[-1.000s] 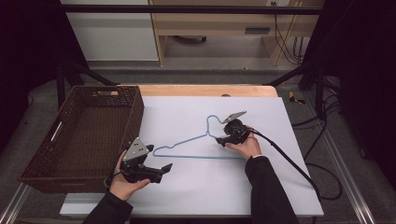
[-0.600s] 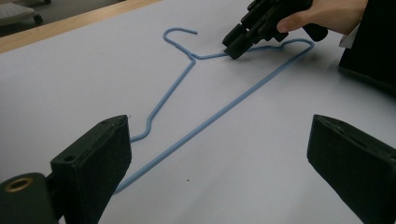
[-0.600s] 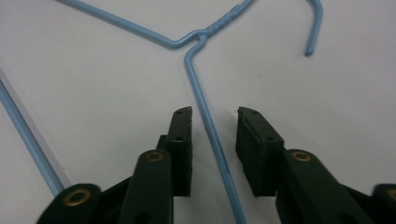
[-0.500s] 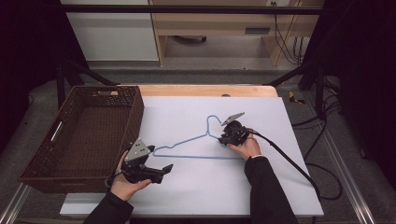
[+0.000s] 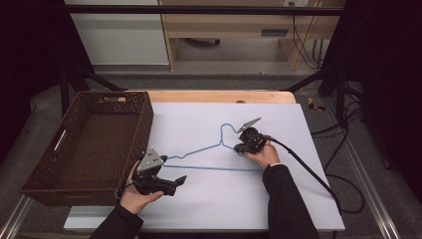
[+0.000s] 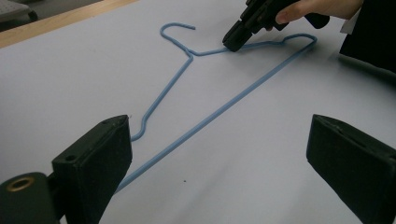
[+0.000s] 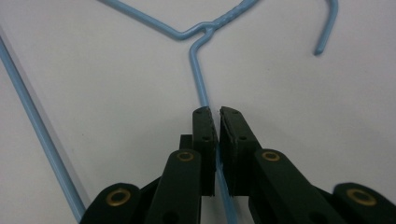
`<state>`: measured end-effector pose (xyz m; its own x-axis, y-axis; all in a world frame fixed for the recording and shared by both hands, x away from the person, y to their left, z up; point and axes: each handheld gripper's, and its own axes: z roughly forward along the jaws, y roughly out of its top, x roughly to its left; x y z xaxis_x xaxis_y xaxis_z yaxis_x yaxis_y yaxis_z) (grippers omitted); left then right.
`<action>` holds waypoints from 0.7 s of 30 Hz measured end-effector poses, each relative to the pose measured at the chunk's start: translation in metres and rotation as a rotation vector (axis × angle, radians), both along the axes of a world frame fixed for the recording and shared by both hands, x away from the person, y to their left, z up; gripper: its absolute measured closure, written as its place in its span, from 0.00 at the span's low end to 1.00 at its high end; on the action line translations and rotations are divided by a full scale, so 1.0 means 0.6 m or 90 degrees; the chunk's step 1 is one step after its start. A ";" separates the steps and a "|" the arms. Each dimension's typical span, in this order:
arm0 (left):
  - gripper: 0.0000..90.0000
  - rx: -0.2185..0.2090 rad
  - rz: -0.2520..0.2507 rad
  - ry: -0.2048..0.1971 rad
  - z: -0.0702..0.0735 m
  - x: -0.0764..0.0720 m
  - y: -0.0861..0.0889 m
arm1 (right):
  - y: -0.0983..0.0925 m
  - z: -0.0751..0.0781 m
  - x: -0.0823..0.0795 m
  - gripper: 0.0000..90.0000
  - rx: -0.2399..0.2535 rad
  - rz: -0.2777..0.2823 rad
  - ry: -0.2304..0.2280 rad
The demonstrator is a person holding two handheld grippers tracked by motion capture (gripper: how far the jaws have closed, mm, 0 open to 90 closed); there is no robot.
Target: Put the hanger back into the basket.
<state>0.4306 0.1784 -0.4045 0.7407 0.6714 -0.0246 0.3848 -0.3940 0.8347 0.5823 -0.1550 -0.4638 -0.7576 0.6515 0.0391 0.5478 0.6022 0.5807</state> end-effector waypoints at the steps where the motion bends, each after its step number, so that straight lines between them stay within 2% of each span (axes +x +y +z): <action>1: 0.07 0.002 -0.001 0.001 0.000 0.001 -0.002 | -0.001 0.000 0.001 0.95 -0.001 0.004 -0.001; 5: 0.07 0.014 -0.011 0.000 0.002 0.006 -0.011 | 0.001 0.000 0.000 0.95 -0.007 0.006 -0.007; 12: 0.07 0.011 -0.014 0.004 0.004 0.015 -0.017 | 0.002 0.001 0.000 0.95 -0.013 0.014 -0.003; 13: 0.07 0.012 -0.014 0.004 0.004 0.016 -0.018 | 0.003 0.001 0.002 0.95 -0.024 0.027 -0.011; 21: 0.07 0.018 -0.022 0.009 0.002 0.024 -0.029 | 0.007 0.002 0.000 0.96 -0.030 0.025 -0.012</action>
<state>0.4450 0.1609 -0.4030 0.7632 0.6459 -0.0160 0.3817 -0.4307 0.8178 0.5822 -0.1510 -0.4627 -0.7834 0.6215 -0.0063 0.5117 0.6507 0.5610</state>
